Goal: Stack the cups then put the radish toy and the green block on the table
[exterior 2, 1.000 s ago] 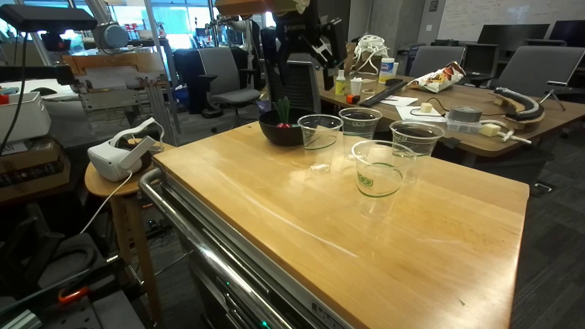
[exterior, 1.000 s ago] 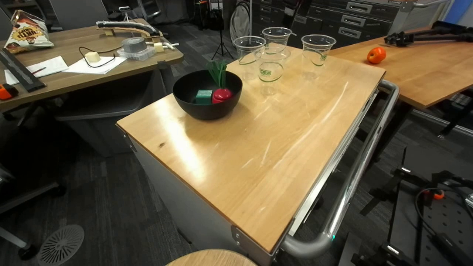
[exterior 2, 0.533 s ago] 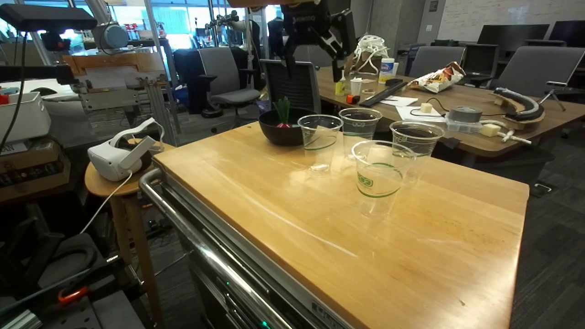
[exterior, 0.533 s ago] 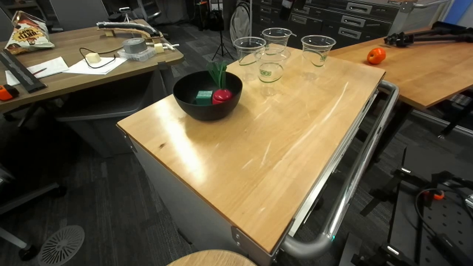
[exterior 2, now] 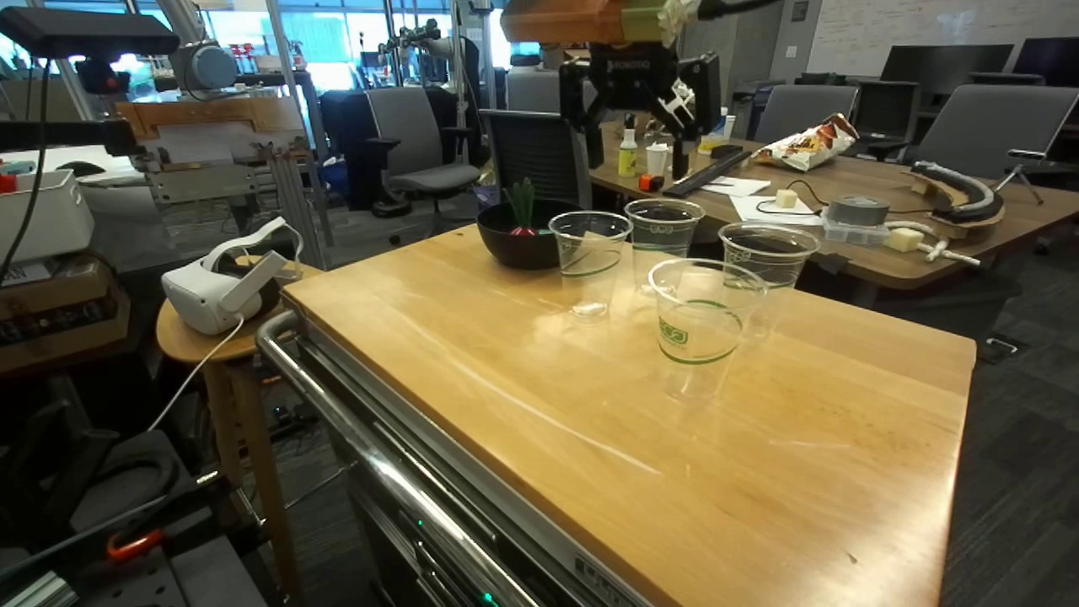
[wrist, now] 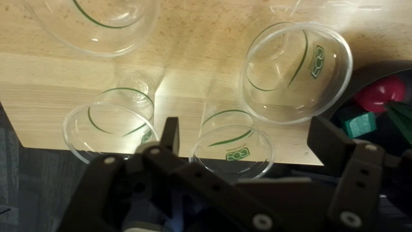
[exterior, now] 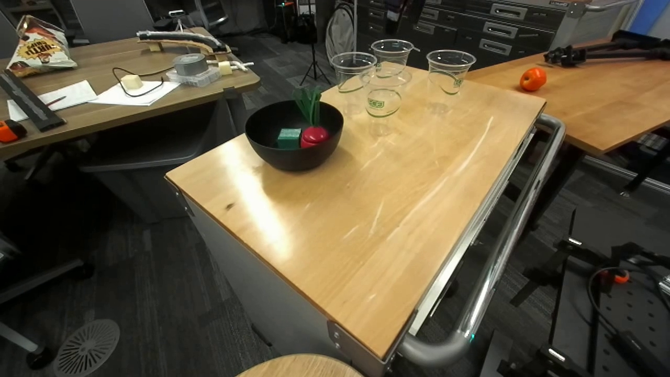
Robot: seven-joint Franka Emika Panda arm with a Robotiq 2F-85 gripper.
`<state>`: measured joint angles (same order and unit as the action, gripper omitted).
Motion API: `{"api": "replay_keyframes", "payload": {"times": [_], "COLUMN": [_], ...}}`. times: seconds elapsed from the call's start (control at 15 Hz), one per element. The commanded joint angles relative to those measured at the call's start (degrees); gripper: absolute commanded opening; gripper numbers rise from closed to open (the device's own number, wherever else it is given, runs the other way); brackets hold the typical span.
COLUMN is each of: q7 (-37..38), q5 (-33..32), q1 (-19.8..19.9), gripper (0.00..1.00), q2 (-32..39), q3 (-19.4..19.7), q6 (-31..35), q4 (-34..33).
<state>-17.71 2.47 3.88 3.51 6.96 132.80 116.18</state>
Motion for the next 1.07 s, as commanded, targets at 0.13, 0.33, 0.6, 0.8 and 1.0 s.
{"api": "replay_keyframes", "payload": {"times": [0.13, 0.33, 0.6, 0.8, 1.0], "q7": [-0.91, -1.26, -0.93, -0.65, -0.86], "q5": [0.68, 0.33, -0.46, -0.96, -1.54], "q1": [2.81, 3.5, 3.51, 3.24, 3.19], "gripper": [1.0, 1.0, 1.0, 0.93, 0.58], "q2": [7.1, 9.22, 11.15, 12.16, 12.54], "q3": [-0.6, -0.93, -1.37, -1.84, -2.35], "q6": [-3.44, -5.6, -7.32, -6.59, -6.35], "q4": [-6.11, -7.18, -8.0, -8.0, -8.03]}}
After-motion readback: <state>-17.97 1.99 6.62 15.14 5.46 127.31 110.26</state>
